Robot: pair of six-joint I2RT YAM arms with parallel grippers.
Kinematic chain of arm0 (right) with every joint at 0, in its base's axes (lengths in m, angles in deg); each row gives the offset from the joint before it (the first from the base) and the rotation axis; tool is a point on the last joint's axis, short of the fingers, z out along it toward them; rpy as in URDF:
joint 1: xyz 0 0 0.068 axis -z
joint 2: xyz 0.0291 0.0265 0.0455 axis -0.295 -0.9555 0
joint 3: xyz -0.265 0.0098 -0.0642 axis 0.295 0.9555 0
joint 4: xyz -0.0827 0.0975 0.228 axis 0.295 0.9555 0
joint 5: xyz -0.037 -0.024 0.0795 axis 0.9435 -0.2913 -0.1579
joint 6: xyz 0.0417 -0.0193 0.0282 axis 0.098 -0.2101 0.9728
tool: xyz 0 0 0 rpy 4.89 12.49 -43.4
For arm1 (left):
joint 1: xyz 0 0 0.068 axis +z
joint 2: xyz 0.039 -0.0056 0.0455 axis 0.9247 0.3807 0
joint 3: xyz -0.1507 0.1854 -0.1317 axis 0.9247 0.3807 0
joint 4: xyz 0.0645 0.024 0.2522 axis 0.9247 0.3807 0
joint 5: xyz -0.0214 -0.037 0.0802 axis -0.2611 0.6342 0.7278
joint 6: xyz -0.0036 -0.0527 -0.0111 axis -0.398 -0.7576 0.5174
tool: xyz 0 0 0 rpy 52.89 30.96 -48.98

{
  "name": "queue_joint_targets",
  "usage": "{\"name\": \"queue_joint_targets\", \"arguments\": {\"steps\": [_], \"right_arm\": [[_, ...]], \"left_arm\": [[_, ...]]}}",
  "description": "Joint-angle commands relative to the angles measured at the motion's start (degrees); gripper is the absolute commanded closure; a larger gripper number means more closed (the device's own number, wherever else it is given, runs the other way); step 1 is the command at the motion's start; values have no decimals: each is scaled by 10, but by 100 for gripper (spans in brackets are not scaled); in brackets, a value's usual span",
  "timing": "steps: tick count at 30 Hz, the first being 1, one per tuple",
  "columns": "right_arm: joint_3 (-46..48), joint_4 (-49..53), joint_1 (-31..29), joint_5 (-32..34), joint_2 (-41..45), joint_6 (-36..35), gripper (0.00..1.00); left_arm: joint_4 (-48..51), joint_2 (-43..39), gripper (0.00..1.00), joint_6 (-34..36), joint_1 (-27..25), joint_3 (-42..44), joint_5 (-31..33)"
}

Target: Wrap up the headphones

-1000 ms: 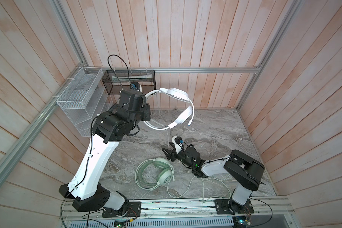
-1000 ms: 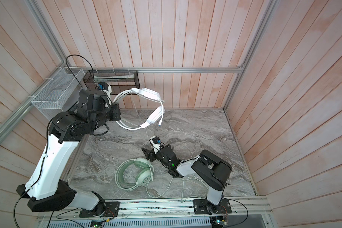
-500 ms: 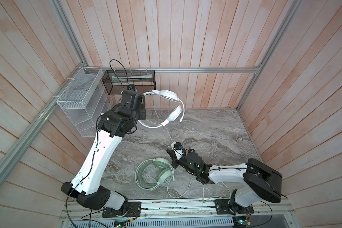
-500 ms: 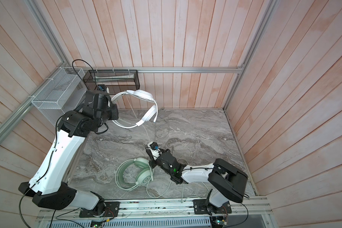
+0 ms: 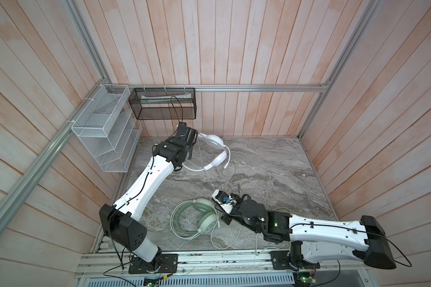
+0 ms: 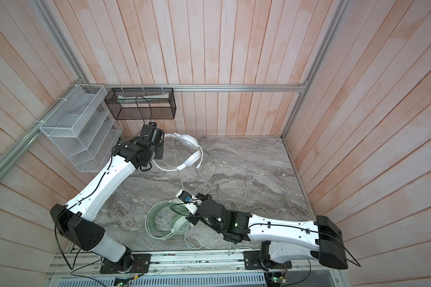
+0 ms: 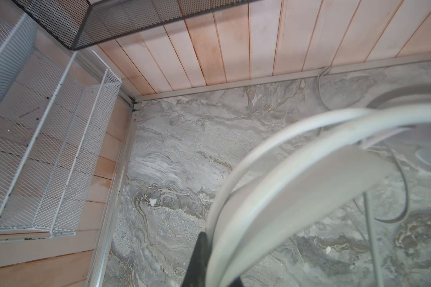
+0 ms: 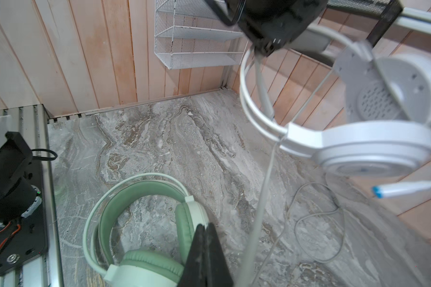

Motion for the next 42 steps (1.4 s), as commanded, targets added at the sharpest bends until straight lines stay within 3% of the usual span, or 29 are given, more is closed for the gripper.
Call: {"name": "queue_joint_targets", "arguments": {"steps": [1, 7, 13, 16, 23, 27, 33, 42], "right_arm": [[-58, 108, -8, 53, -14, -72, 100], [-146, 138, 0, 127, -67, -160, 100], [-198, 128, 13, 166, -124, -220, 100], [-214, 127, 14, 151, -142, -232, 100], [-218, 78, 28, 201, -162, -275, 100], [-200, 36, 47, 234, -161, -296, 89], [-187, -42, 69, 266, -167, -338, 85], [-197, -49, 63, 254, -153, -311, 87]], "left_arm": [[-99, -22, 100, -7, -7, 44, 15], [-142, -64, 100, -12, -38, 164, 2], [-160, -113, 100, -33, -42, 241, -65], [-160, -126, 100, -39, -45, 260, -90], [-166, -163, 100, -38, -67, 305, -130], [-171, -188, 100, -39, -70, 330, -133], [-175, -196, 100, -47, -71, 350, -144], [-193, -208, 100, -49, -71, 373, -133]]}}
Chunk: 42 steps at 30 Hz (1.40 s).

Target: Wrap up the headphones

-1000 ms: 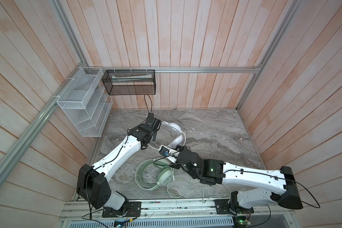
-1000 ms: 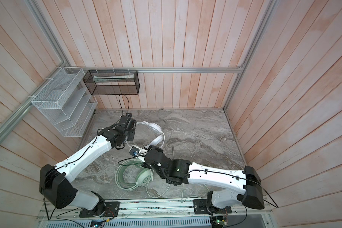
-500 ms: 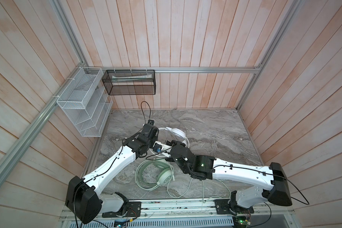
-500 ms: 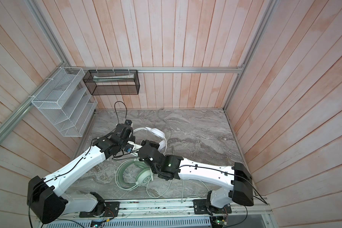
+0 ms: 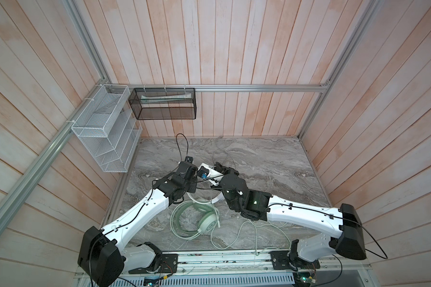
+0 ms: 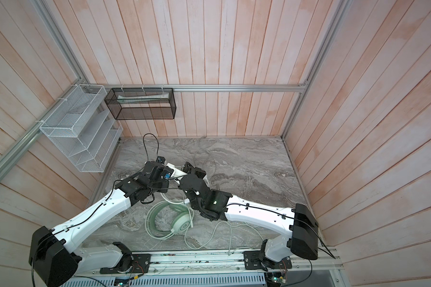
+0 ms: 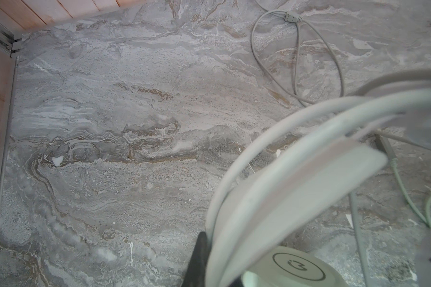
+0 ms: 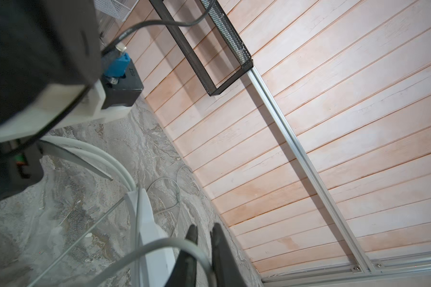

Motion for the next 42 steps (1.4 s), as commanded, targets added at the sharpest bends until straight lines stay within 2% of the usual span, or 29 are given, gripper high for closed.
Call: {"name": "queue_joint_targets", "arguments": {"steps": [1, 4, 7, 13, 17, 23, 27, 29, 33, 38, 42], "right_arm": [[-6, -28, -7, 5, 15, 19, 87], [-9, -10, -26, 28, 13, 20, 93], [-2, 35, -44, 44, 23, 66, 98], [46, 128, -51, -13, 83, 191, 100], [43, 222, -63, -86, 97, 265, 100], [35, 267, -114, -129, 91, 315, 100], [-10, 295, -138, -71, 75, 311, 100], [-43, 315, -146, -21, 75, 296, 100], [-106, 359, -160, 27, 73, 258, 100], [-179, 467, -192, 96, 41, 243, 100], [-220, 548, -223, 105, 25, 260, 100]], "left_arm": [[-39, -18, 100, -13, -3, 8, -2], [-37, -17, 100, -26, -3, 9, 12], [-35, -30, 100, -40, 1, 10, 33], [-57, -82, 100, -57, 20, 15, 31], [-72, -102, 100, -69, 35, 27, 22], [-85, -106, 100, -70, 42, 40, 7], [-78, -91, 100, -61, 40, 41, -3], [-73, -84, 100, -54, 36, 42, 6], [-58, -60, 100, -44, 25, 38, 18], [-48, -45, 100, -40, 22, 36, 25], [-45, -36, 100, -39, 22, 34, 26]]}}
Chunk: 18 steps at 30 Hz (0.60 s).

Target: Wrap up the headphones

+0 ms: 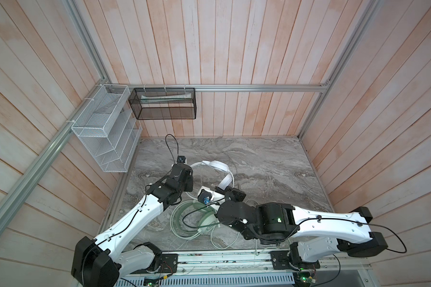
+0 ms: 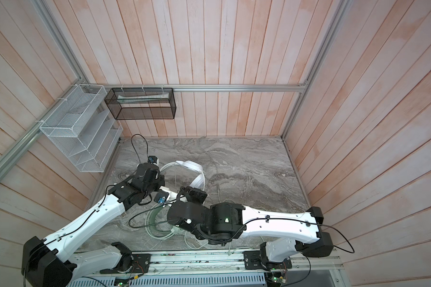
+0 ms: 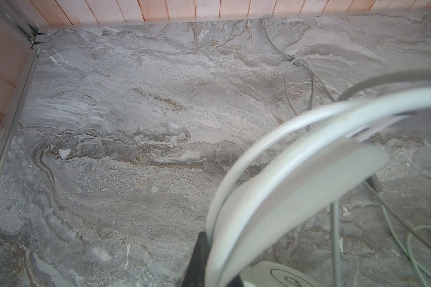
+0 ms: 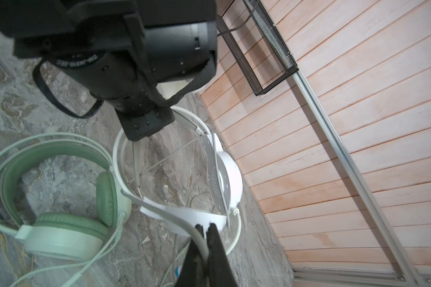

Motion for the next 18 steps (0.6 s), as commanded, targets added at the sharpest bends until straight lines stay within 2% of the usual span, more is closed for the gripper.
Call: {"name": "queue_joint_targets", "arguments": {"steps": [1, 8, 13, 18], "right_arm": [[-41, 93, -19, 39, -4, 17, 100], [20, 137, -19, -12, 28, 78, 100], [62, 92, -15, -12, 68, 78, 100], [110, 57, 16, -28, 87, 68, 100]], "left_arm": [[-5, 12, 100, 6, 2, -5, 16], [-9, -4, 100, -2, 2, -3, 37], [-26, -27, 100, -5, 1, 4, 31], [-41, -56, 100, -12, 1, 12, 37]]}}
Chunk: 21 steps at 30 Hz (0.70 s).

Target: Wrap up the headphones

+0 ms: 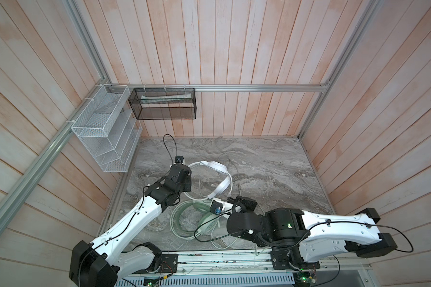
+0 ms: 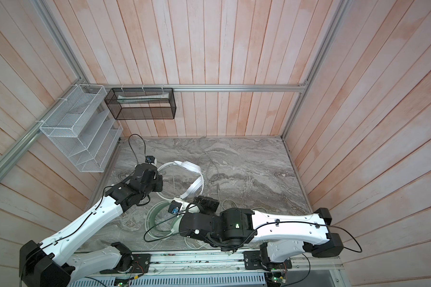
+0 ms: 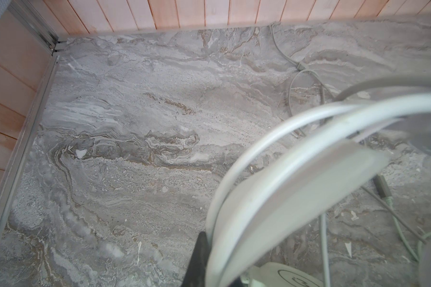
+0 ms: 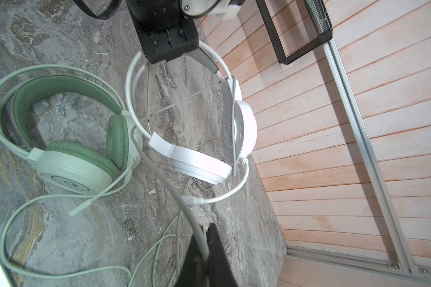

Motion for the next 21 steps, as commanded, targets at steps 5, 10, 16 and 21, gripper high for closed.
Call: {"name": "queue_joint_targets", "arguments": {"steps": [5, 10, 16, 21], "right_arm": [[30, -30, 36, 3, 26, 6, 100], [-9, -5, 32, -62, 18, 27, 100], [-74, 26, -17, -72, -46, 23, 100], [-94, 2, -22, -59, -30, -11, 100]], "left_arm": [[-69, -69, 100, -17, 0, 27, 30], [-50, -38, 100, -12, 0, 19, 42], [-16, 17, 100, -10, 0, 0, 35], [-12, 28, 100, -4, -1, 0, 24]]}}
